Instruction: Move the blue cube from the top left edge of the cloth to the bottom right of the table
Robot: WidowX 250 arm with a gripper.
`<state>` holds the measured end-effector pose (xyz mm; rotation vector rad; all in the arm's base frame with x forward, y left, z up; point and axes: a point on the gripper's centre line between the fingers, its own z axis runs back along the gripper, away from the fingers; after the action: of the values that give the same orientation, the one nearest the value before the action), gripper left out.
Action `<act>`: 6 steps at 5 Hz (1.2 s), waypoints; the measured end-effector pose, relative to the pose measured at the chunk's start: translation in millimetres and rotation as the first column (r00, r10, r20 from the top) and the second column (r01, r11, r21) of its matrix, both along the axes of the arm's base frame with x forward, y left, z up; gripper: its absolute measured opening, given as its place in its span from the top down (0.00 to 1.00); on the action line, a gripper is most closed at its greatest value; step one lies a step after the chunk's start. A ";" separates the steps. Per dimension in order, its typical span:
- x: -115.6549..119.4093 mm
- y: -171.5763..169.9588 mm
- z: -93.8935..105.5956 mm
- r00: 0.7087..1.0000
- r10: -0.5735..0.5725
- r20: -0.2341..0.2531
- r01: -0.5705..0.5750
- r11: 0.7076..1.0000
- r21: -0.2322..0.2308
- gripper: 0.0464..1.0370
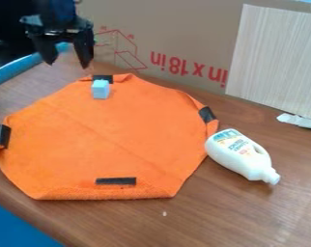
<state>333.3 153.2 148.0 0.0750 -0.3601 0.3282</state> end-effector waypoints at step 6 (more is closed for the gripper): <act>45.0 20.7 -37.2 0.969 -0.170 0.178 0.186 0.980 -0.072 0.04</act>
<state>378.4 174.0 110.8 -0.0731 -0.5188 0.1722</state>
